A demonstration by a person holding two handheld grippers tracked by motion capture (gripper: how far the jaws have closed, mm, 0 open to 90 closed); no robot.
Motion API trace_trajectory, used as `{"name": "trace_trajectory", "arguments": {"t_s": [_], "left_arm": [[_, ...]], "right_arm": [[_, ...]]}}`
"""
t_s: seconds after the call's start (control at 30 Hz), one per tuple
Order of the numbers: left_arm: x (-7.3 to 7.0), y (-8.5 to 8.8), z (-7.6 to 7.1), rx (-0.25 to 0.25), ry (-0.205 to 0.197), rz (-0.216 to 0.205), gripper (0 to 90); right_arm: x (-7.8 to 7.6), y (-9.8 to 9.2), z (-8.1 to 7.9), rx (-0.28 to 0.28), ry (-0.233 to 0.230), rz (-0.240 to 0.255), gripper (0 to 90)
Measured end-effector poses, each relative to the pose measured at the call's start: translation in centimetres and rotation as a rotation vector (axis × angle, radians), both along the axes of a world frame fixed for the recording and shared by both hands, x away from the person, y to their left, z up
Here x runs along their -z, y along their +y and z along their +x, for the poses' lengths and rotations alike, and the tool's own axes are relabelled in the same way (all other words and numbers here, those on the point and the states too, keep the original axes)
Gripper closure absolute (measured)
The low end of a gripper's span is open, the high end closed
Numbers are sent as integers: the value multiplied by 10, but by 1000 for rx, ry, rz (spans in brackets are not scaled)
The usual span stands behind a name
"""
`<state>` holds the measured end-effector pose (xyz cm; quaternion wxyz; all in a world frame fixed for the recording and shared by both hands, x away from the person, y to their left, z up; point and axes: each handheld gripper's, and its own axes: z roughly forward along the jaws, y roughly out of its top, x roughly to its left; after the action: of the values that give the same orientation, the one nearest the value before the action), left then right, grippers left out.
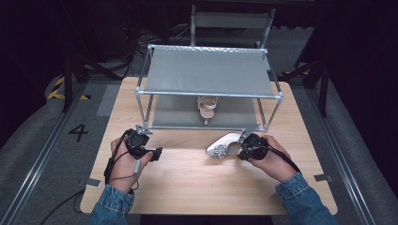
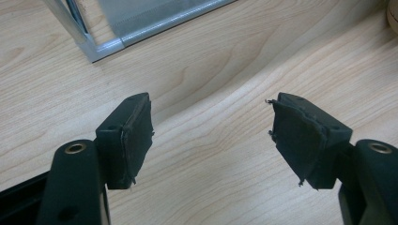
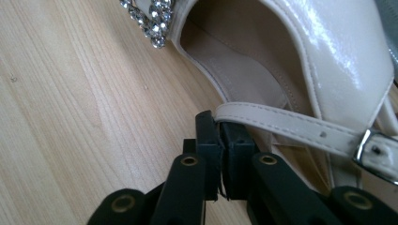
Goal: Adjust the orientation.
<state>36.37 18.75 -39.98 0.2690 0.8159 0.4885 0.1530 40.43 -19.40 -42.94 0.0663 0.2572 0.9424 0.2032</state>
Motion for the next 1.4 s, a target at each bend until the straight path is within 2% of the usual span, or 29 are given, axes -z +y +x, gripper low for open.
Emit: {"name": "trace_trajectory", "arguments": {"t_s": [0.07,0.33,0.53,0.77,1.0,1.07,1.2,1.4], "left_arm": [[0,0,1,3,0,2,293],[1,-3,4,14,-1,2,291],[1,-2,5,19,3,4,291],[3,-4,7,21,13,1,288],[5,-3,8,17,17,4,287],[6,-4,8,21,26,5,287],[7,-4,8,26,22,11,285],[6,-3,8,17,29,6,284]], "right_arm": [[-1,0,-1,0,-11,-15,892],[-15,-6,-8,21,-41,14,898],[-26,-14,-13,45,-51,16,900],[-52,-19,-24,53,-112,66,900],[-72,-18,-34,51,-174,74,900],[-74,-21,-33,63,-174,80,900],[-67,-25,-28,78,-129,90,900],[-65,-32,-23,111,-129,81,898]]}}
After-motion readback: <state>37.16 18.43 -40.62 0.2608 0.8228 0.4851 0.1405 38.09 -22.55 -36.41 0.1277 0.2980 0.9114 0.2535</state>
